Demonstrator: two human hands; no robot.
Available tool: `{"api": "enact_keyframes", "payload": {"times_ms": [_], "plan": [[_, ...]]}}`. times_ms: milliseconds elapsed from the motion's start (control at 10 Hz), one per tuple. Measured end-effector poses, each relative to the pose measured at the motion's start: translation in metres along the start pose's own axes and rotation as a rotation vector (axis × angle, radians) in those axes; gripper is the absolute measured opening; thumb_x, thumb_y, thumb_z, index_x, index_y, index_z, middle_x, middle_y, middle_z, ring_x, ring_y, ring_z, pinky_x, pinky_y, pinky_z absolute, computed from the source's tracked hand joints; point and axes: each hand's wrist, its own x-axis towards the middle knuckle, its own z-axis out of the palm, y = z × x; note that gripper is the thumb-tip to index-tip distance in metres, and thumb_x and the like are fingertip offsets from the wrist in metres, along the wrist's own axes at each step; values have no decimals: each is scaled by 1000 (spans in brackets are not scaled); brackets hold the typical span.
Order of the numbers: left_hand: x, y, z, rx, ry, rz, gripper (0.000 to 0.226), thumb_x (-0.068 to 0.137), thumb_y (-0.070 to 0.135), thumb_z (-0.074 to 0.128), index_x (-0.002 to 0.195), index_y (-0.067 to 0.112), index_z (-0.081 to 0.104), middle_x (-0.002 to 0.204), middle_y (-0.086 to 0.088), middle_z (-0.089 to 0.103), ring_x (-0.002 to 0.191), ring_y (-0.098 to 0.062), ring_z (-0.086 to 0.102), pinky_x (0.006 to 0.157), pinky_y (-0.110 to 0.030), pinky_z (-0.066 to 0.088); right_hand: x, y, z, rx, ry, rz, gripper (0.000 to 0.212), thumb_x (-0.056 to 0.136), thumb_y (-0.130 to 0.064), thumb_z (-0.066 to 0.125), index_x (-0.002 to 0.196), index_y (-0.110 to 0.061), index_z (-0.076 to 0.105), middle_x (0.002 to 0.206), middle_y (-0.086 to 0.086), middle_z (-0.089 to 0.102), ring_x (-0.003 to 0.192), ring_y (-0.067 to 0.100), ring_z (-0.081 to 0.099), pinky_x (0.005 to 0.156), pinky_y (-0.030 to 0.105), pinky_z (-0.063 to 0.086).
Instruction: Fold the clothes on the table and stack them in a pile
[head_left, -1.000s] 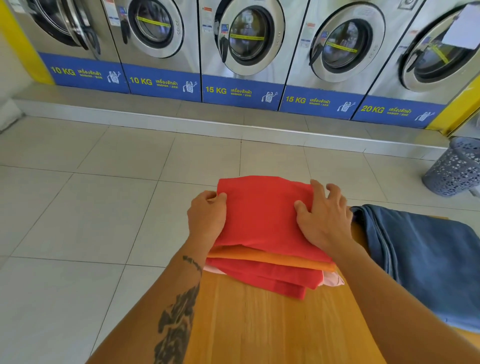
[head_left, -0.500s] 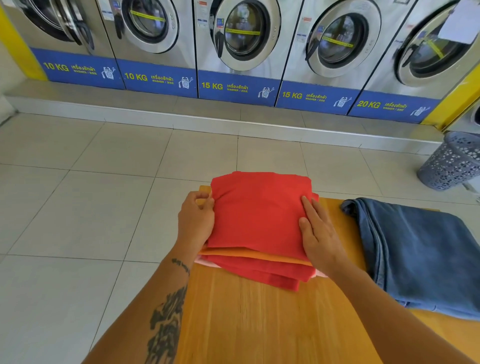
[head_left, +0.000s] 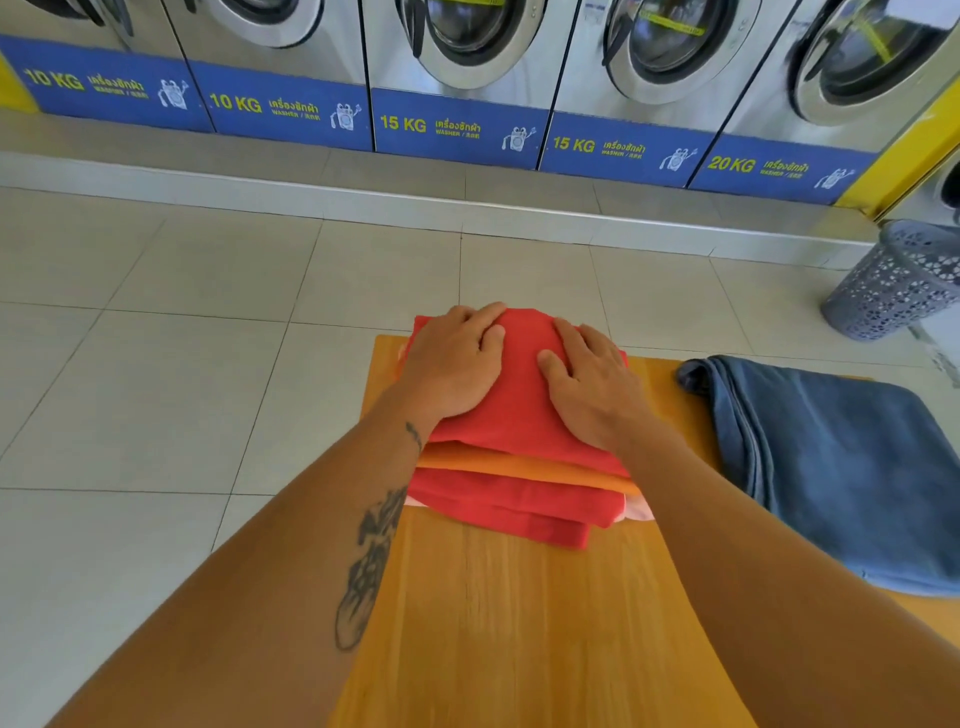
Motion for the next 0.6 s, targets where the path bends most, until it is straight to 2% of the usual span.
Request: {"api": "enact_keyframes", "payload": {"times_ms": [100, 200, 300, 400, 500, 600], "plan": [[4, -4, -7, 84, -55, -11, 54, 101, 47, 18, 153, 35, 25, 153, -4, 39, 140, -25, 34, 117, -48, 22, 1, -6, -1, -86, 32, 11, 73, 91, -62, 19, 155, -29, 14, 164, 8, 14, 151, 28, 8, 119, 56, 11], [-15, -19, 0, 29, -9, -28, 56, 101, 49, 19, 155, 34, 20, 158, -1, 29, 146, -22, 24, 119, -48, 18, -14, -5, 8, -139, 105, -42, 74, 92, -63, 19, 157, -29, 8, 166, 6, 7, 152, 28, -1, 121, 55, 6], [-19, -28, 2, 8, -62, -122, 58, 101, 51, 17, 156, 33, 16, 164, -4, 18, 151, -22, 13, 122, -45, 12, -17, 4, 11, -53, 58, -40, 75, 93, -63, 20, 157, -27, 8, 166, 3, 8, 153, 26, 0, 122, 53, 8], [-16, -17, -9, 230, -119, -193, 61, 100, 52, 12, 157, 29, 12, 163, -11, 18, 150, -29, 17, 120, -50, 13, -12, 8, 1, -30, -15, -43, 72, 95, -57, 20, 158, -24, 8, 166, 4, 9, 152, 26, 2, 122, 50, 8], [-25, -5, -25, 487, -82, -181, 63, 100, 47, 14, 156, 19, 17, 161, -13, 23, 148, -32, 21, 119, -55, 13, -21, 20, -14, -23, -77, 11, 66, 99, -46, 20, 158, -18, 6, 167, 5, 4, 152, 27, 4, 123, 47, 7], [-41, 7, -39, 638, 8, -86, 61, 100, 42, 22, 153, 11, 25, 159, -12, 27, 147, -30, 22, 119, -54, 15, -37, 29, -34, -53, -80, -5, 64, 100, -41, 21, 157, -14, 8, 166, 7, 6, 152, 27, 7, 121, 51, 11]]}}
